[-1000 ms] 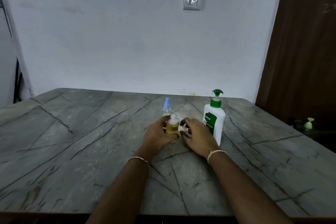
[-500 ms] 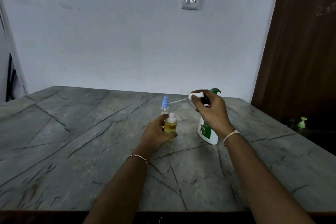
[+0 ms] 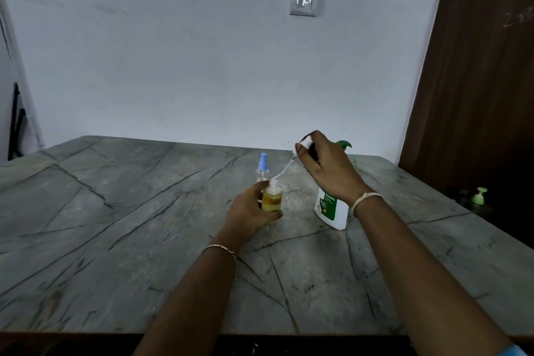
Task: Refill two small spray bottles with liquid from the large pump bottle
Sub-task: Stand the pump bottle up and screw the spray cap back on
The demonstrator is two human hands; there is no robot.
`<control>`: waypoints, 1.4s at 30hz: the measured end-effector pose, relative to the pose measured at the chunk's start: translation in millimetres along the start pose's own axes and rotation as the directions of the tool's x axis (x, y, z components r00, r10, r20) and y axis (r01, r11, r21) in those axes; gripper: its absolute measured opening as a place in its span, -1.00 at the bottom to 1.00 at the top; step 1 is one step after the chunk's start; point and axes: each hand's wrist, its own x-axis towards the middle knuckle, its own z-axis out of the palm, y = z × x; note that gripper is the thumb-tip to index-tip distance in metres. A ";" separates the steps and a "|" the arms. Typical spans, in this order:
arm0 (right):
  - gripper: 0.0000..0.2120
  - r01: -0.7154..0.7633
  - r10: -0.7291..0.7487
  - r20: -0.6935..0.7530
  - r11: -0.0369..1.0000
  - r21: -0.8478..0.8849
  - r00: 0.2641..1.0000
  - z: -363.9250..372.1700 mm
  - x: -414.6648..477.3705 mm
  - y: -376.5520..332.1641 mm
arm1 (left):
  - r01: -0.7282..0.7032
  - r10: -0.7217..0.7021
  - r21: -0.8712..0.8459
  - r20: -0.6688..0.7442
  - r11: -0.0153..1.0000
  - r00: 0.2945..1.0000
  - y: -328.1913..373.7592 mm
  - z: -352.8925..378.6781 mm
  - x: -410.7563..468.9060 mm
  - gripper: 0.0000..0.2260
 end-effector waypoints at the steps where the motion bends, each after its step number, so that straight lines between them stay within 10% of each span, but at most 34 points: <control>1: -0.81 0.001 -0.001 0.009 1.000 -0.012 1.000 0.3 0.2 -0.3 | 0.002 -0.002 0.005 0.001 1.000 1.000 0.0 0.1 0.3 -0.31; 17: -0.78 -0.009 0.023 0.140 0.995 -0.101 0.990 24.5 4.2 10.5 | 0.019 -0.019 0.010 -0.001 1.000 1.000 1.4 0.7 1.5 -0.32; 42: -0.69 -0.242 0.184 0.176 0.884 0.401 0.967 72.1 -17.4 28.8 | -0.003 0.005 -0.050 0.042 0.999 0.999 -0.1 4.4 4.8 -0.41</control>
